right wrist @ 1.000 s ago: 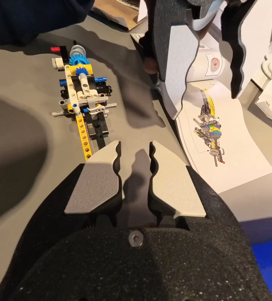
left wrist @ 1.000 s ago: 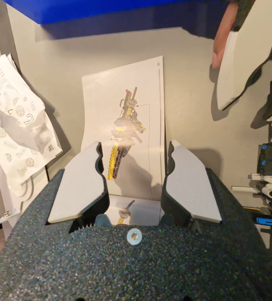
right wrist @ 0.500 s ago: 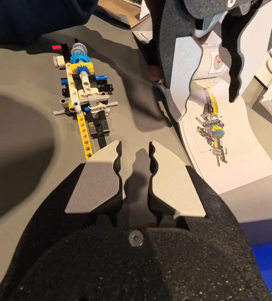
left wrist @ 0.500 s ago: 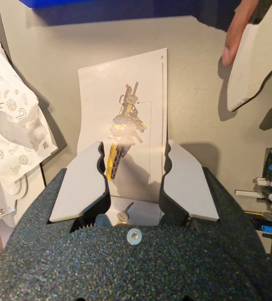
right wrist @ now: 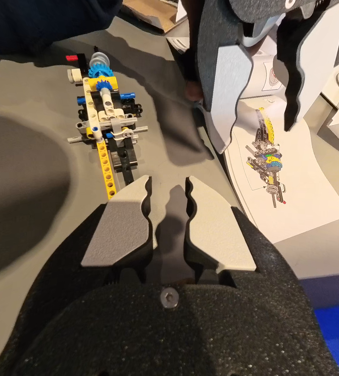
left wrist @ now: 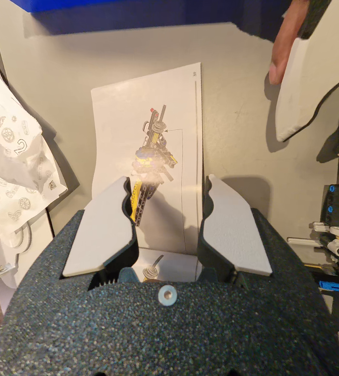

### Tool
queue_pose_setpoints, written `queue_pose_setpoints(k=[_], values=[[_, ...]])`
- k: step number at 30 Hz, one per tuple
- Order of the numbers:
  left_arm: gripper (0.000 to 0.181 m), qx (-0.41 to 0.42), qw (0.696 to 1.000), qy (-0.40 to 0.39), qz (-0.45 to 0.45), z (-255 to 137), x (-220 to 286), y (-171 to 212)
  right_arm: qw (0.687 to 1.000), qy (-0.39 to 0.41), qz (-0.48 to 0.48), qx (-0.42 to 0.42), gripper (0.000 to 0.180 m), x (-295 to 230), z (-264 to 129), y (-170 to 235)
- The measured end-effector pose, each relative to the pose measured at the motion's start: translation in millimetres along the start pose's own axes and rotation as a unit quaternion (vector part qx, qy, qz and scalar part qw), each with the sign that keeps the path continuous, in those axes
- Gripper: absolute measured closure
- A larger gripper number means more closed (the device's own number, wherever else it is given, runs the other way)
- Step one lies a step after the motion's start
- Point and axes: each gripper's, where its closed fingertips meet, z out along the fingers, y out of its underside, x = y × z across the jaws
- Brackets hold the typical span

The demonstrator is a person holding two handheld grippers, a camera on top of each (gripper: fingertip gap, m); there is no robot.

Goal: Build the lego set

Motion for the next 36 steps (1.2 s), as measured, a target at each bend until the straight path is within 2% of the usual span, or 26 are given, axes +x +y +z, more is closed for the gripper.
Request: queue_pose_setpoints(k=[22, 36], values=[[0.115, 0.011, 0.999, 0.013, -0.050, -5.6, -4.8, 1.4, 1.000, 0.006, 0.001, -0.003, 0.149, 0.8, 0.2, 0.5], [0.117, 0.020, 0.997, 0.017, -0.079, -18.8, -8.5, 2.7, 0.991, 0.131, 0.009, -0.017, 0.149, 28.5, 1.0, -14.0]])
